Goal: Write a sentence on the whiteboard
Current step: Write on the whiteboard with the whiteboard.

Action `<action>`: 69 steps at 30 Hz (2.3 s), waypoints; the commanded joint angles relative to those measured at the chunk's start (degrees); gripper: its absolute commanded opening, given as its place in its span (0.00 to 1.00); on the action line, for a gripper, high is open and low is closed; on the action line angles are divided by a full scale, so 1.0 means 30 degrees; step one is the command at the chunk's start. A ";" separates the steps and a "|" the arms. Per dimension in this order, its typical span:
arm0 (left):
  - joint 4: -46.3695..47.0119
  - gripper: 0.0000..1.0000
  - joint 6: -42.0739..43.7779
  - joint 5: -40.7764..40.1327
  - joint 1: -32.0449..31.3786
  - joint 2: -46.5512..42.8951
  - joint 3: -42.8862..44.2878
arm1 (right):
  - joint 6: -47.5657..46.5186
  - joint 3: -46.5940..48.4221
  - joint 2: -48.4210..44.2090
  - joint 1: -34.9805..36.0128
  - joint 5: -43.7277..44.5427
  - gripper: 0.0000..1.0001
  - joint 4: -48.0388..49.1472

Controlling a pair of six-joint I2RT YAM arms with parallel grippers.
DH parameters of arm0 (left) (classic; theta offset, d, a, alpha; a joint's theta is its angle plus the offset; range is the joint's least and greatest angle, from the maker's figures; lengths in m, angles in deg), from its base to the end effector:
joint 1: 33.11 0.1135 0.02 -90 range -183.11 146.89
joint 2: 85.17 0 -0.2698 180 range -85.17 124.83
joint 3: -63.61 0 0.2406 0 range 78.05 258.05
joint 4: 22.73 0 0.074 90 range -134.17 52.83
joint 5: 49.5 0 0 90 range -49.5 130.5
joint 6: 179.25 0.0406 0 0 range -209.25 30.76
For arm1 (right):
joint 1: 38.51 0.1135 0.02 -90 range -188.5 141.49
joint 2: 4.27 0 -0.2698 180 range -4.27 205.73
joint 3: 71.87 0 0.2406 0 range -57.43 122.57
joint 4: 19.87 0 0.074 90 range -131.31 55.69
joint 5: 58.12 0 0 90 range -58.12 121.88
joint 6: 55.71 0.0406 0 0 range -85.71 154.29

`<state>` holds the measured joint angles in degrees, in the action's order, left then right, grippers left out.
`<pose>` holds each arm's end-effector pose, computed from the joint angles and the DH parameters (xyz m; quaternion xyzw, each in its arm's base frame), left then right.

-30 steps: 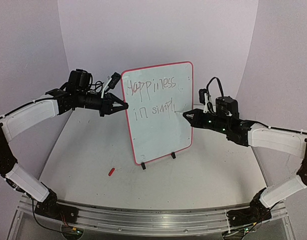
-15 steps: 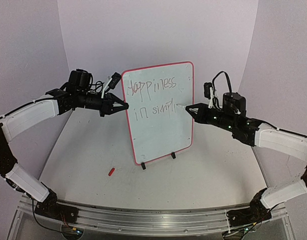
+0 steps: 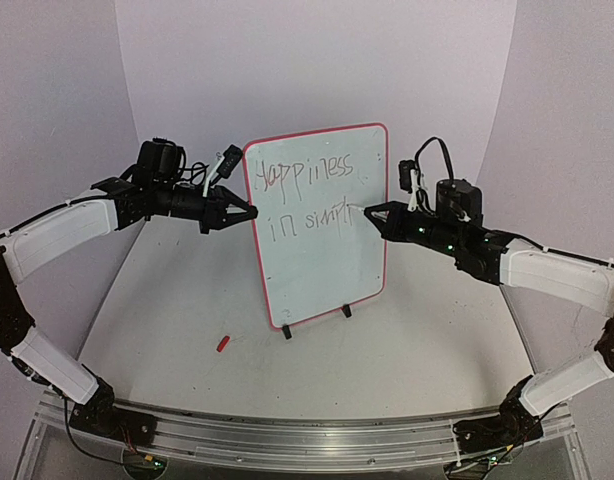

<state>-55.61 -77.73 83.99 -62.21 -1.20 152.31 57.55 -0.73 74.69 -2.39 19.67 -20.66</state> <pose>0.2683 -0.1813 0.3528 0.4551 0.6812 -0.3870 0.4232 0.2527 0.1950 0.3286 -0.1533 0.7414 0.3912 0.5233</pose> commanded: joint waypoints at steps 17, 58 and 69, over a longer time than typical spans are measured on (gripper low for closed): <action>-0.3948 0.00 0.1211 -0.0755 -0.0436 0.0840 -0.0377 | -0.0436 0.0689 0.0368 0.0125 0.1083 0.00 0.0694; -0.4010 0.00 0.1271 -0.0983 -0.0436 0.0723 -0.0407 | -0.0182 -0.1148 -0.2040 -0.1330 -0.3036 0.00 0.0067; -0.4036 0.00 0.1313 -0.1024 -0.0448 0.0727 -0.0407 | 0.0009 -0.0973 -0.1270 -0.1659 -0.1771 0.00 0.0342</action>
<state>-55.61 -77.60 83.88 -62.32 -1.20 152.33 57.12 -4.00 70.30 -6.78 12.12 -21.88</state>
